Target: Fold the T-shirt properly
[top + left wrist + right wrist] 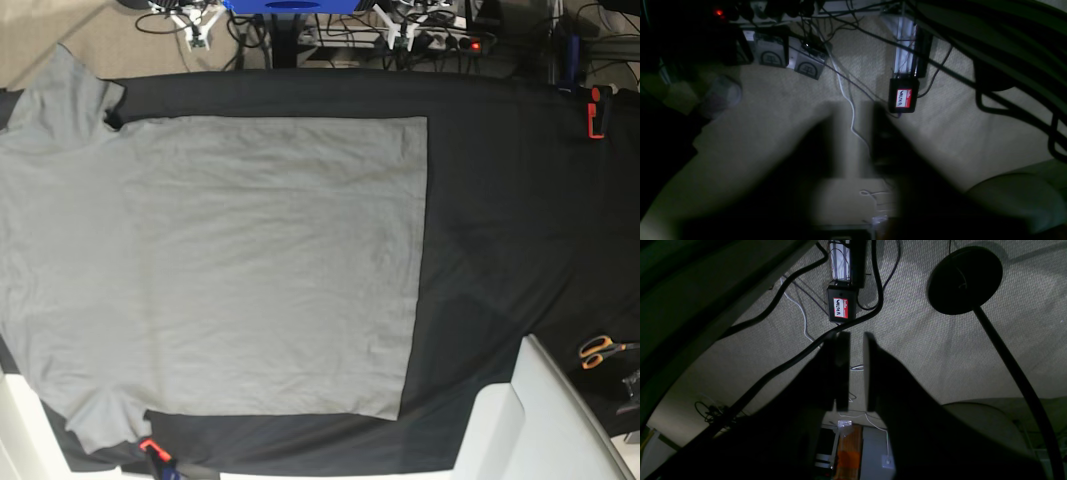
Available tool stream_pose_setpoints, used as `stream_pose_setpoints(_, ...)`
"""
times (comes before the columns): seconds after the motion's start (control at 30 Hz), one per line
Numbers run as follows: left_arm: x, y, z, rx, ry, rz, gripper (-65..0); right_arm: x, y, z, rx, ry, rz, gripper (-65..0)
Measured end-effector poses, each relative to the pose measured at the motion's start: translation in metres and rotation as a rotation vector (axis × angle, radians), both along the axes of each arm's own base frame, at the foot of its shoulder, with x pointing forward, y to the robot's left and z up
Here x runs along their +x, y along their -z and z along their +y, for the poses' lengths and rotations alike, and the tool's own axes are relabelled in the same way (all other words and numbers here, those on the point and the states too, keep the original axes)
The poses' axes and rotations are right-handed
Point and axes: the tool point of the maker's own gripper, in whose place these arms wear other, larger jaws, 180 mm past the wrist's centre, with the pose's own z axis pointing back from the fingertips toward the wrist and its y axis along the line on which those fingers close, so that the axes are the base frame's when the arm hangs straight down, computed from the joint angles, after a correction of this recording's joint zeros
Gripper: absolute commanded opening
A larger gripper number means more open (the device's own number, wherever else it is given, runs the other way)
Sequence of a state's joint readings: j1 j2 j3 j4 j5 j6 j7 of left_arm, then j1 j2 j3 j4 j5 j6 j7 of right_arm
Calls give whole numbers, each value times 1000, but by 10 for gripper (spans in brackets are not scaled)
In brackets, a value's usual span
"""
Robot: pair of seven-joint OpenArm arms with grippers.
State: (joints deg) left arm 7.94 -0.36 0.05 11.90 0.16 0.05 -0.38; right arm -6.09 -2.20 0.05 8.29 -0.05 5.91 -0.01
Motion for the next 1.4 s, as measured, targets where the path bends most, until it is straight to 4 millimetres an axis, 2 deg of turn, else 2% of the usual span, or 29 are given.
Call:
stream_pose_setpoints(0.23,0,0,0,0,-4,0,-650,-2,0,-10,-14,-2,3,-588)
stream_pose_setpoints(0.53,-3,0,-1,-3,4,0,-650,-2,0,-9,-11,-1,2,-590)
stream_pose_setpoints(0.67,-6,-2,-1,-2,-4,-13,-650,-2,0,-9,-12,-2,2,-650)
stream_pose_setpoints(1.3,-5,-3,-1,-2,-2,-23,-650,-3,0,-9,-12,-1,3,-650)
stream_pose_setpoints(1.4,-6,-9,9,10,7,-70,-650,-4,-1,-9,-13,0,-23,-650)
